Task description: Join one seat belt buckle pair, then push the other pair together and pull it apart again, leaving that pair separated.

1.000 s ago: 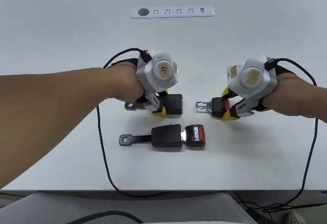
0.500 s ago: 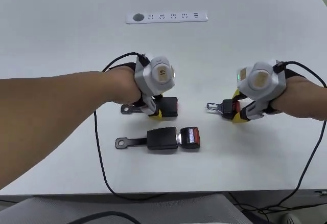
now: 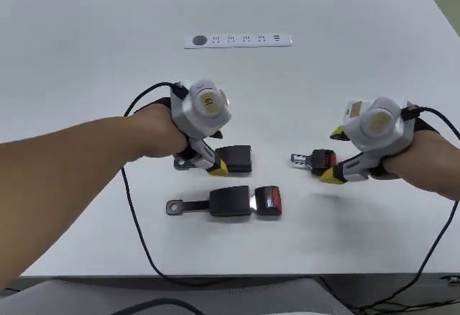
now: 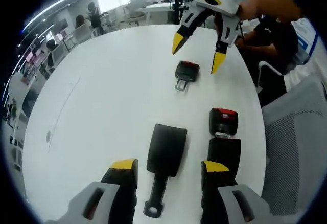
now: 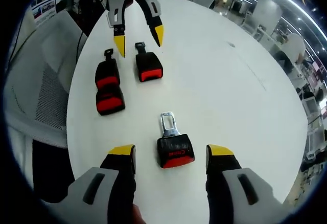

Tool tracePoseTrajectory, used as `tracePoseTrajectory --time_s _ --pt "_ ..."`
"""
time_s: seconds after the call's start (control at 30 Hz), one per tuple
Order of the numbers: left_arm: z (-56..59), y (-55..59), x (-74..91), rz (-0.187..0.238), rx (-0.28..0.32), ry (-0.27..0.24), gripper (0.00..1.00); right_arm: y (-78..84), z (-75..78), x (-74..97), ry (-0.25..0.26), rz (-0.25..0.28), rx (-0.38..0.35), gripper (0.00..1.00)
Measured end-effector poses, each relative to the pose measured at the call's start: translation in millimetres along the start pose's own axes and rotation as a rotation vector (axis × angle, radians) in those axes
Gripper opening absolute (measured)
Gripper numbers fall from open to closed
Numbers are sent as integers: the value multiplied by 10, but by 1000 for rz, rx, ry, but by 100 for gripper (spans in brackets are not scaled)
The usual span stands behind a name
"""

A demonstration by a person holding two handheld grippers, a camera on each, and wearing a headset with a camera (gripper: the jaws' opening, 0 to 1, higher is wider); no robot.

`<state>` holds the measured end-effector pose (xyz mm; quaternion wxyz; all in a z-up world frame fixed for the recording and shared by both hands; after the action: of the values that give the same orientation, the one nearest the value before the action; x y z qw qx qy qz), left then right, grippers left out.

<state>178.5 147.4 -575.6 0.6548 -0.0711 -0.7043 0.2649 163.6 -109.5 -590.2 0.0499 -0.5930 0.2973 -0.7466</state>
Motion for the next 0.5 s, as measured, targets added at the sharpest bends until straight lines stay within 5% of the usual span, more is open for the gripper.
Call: tracePoseTrajectory --time_s 0.13,0.3,0.5 --pt "172 155 105 41 34 -29 58 -20 -206 62 20 36 -37 65" --pt "444 442 218 105 154 -63 68 47 -420 124 10 56 -85 74" --pt "604 703 385 145 233 -117 76 213 -592 186 14 79 -149 83"
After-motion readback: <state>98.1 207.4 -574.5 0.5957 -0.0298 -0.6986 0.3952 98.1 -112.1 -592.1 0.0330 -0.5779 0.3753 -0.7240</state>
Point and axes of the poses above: the centre of the closed fingertips' face, and the gripper's own axes: x roughly backward along the fingers, z roughly to its right, y roughly out of its underside, the point moved 8 cm from there along x, roughly backward along the fingers, and after that the axes turned 4 degrees about -z, right-handed, at the moved point
